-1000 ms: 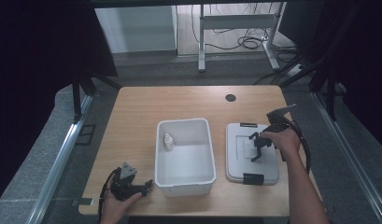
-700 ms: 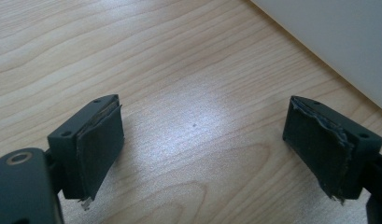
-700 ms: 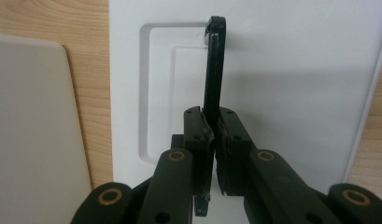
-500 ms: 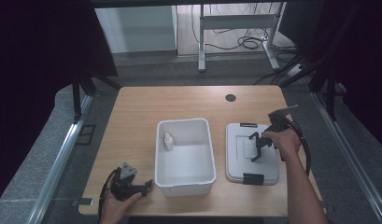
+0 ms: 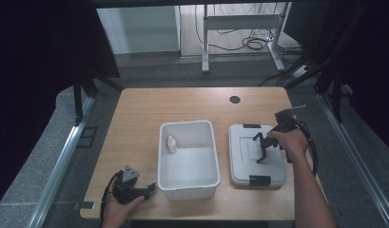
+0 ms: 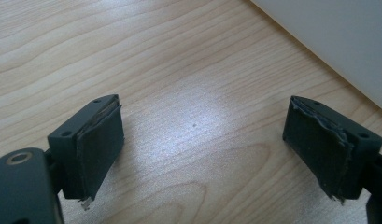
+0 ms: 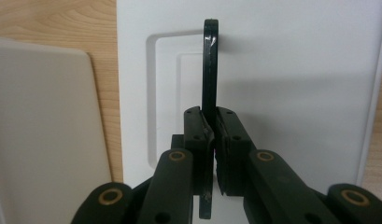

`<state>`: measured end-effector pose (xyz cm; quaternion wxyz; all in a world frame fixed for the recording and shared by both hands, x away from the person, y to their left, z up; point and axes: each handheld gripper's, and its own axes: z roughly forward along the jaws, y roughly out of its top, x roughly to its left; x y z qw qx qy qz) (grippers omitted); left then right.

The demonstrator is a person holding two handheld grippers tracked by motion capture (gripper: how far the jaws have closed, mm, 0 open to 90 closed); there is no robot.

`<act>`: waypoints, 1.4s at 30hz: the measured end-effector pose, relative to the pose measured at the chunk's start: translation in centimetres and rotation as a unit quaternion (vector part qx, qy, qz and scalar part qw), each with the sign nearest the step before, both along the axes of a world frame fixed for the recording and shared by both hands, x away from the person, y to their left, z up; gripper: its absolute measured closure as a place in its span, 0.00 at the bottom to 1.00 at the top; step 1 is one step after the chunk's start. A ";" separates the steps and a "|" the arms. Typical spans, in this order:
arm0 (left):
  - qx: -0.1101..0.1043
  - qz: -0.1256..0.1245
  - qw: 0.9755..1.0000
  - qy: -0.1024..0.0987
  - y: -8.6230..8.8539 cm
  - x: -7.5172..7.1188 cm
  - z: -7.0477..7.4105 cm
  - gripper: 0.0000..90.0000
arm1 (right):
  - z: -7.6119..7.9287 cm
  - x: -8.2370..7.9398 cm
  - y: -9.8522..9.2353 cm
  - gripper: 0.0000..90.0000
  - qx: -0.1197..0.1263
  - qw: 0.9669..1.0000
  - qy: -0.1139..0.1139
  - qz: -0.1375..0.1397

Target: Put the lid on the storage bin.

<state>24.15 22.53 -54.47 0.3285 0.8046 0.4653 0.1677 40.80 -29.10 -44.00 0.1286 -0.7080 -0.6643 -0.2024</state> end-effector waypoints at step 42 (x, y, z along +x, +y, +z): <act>-0.001 0.001 1.000 -0.001 0.0 0.0 0.0 0.14 | 7.5 -2.1 -0.1 0.93 0.041 0.997 -0.066 0.027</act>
